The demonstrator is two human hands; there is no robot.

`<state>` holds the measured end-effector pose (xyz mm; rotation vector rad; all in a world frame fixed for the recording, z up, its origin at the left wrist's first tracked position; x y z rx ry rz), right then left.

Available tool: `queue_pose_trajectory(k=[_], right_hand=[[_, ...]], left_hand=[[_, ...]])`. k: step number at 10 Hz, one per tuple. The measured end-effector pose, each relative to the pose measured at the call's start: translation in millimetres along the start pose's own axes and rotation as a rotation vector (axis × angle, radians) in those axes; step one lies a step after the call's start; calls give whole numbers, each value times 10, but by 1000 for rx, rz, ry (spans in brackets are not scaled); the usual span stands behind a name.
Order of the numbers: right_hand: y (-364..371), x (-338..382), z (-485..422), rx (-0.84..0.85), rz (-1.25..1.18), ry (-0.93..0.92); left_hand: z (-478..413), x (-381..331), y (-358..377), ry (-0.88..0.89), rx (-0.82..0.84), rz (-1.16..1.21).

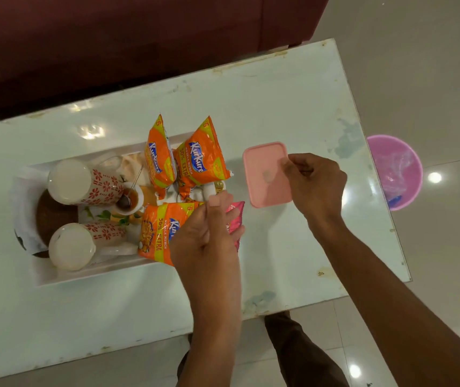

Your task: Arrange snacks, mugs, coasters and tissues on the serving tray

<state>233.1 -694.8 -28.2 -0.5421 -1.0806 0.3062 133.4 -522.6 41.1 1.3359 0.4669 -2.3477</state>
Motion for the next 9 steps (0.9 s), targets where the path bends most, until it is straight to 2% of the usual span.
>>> queue_pose_trajectory(k=[3, 6, 7, 8, 9], right_hand=[[454, -39, -128, 58, 45, -20], [521, -87, -96, 77, 87, 6], [461, -37, -24, 47, 104, 6], [298, 253, 222, -69, 43, -248], [374, 557, 617, 0, 137, -503]], left_hand=[[-67, -21, -306, -50, -22, 160], [-66, -25, -436, -40, -18, 164], [-81, -44, -518, 3, 21, 92], [-108, -90, -670, 178, 48, -188], [-170, -226, -788, 337, 46, -604]])
Point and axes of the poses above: each hand's wrist, its own z-axis away from the middle knuckle, its own y-axis out of the palm, x = y × z, the point moved 5 cm from there along -z, towards the middle knuckle, and after that the axes turned 6 degrees about x, right-handed, at the moved point
